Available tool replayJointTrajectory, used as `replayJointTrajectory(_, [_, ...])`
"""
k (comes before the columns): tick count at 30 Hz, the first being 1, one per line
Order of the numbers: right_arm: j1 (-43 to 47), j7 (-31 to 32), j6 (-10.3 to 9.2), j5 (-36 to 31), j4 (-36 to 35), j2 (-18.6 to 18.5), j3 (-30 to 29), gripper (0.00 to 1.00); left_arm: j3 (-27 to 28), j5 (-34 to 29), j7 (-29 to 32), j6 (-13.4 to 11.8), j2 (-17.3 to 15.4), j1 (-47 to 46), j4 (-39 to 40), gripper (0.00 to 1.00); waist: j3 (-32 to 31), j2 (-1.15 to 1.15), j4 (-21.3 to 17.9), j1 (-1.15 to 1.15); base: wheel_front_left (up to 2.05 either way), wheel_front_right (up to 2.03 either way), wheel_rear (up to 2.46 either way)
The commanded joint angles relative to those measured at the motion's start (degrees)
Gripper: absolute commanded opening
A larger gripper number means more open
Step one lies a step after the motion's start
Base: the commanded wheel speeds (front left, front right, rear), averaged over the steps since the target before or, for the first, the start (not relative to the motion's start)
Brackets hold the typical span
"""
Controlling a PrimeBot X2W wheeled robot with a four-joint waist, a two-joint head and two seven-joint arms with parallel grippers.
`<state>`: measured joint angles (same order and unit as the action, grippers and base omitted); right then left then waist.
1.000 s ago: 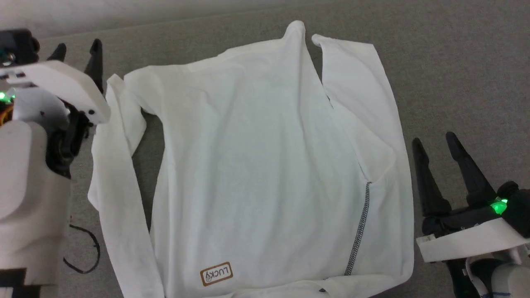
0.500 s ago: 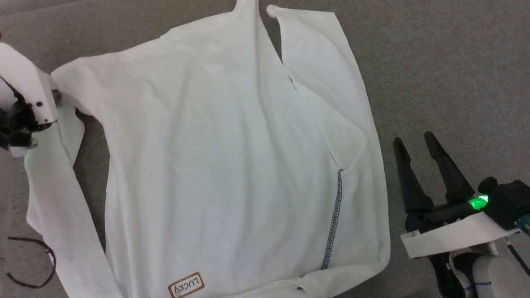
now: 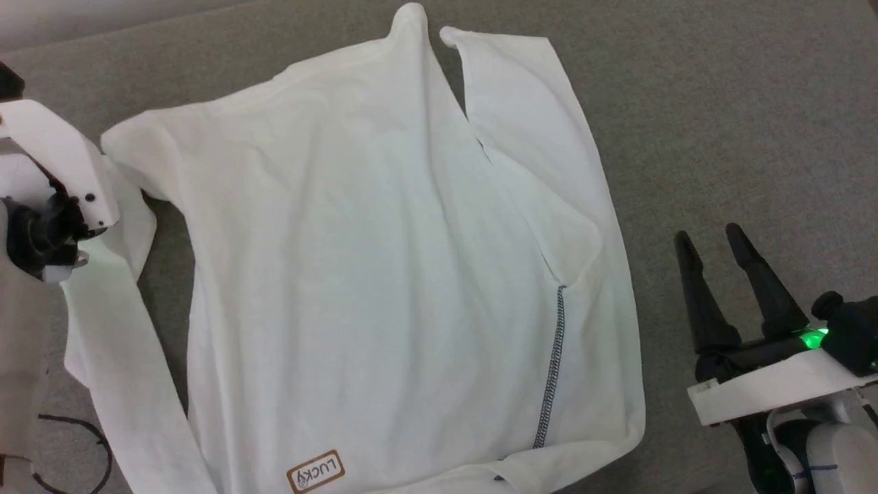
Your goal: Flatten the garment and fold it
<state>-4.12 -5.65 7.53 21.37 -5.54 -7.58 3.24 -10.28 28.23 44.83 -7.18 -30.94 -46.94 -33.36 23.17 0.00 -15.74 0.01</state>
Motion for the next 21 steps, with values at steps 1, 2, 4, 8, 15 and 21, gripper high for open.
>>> replayJointTrajectory(1, [0.6, 0.2, -0.04, -0.3, 0.0, -0.2, -0.5, 1.0, 0.1, -0.1, -1.1, -0.3, 0.1, 1.4, 0.2, 0.0, -3.2, 0.0, 2.1, -0.01, 0.0, 0.0, 0.0])
replayJointTrajectory(2, [1.1, 0.4, -0.04, -0.6, -0.1, -0.2, -1.1, 1.0, 0.3, -0.3, -3.0, -0.3, 0.2, 1.4, 0.9, 0.0, -4.3, 0.0, 2.7, -0.01, 0.0, 0.0, 0.0])
replayJointTrajectory(4, [2.2, 1.1, -0.04, -1.1, -0.3, 0.0, -2.0, 1.0, 0.2, -1.0, -5.9, -0.2, 0.1, 1.5, 2.4, 0.0, -6.7, 0.0, 4.0, -0.01, 0.0, 0.0, 0.0])
replayJointTrajectory(8, [4.9, 2.7, -0.04, -2.4, -1.2, 0.6, -4.1, 1.0, -1.2, -1.9, -8.9, 1.2, 0.4, 2.4, 5.6, 0.0, -11.6, 0.0, 6.9, -0.01, 0.0, 0.0, 0.0])
replayJointTrajectory(15, [8.9, 6.2, -0.04, -5.3, -4.4, 1.8, -8.1, 1.0, -5.9, -1.7, -8.3, 5.3, 2.4, 5.7, 15.5, 0.0, -17.9, 0.0, 10.1, -0.01, 0.0, 0.0, 0.0])
replayJointTrajectory(21, [11.5, 8.8, -0.04, -7.4, -7.7, 3.0, -11.4, 1.0, -12.8, -0.4, -6.9, 8.0, 7.5, 12.9, 26.3, 0.0, -20.8, 0.0, 10.4, -0.01, 0.0, 0.0, 0.0])
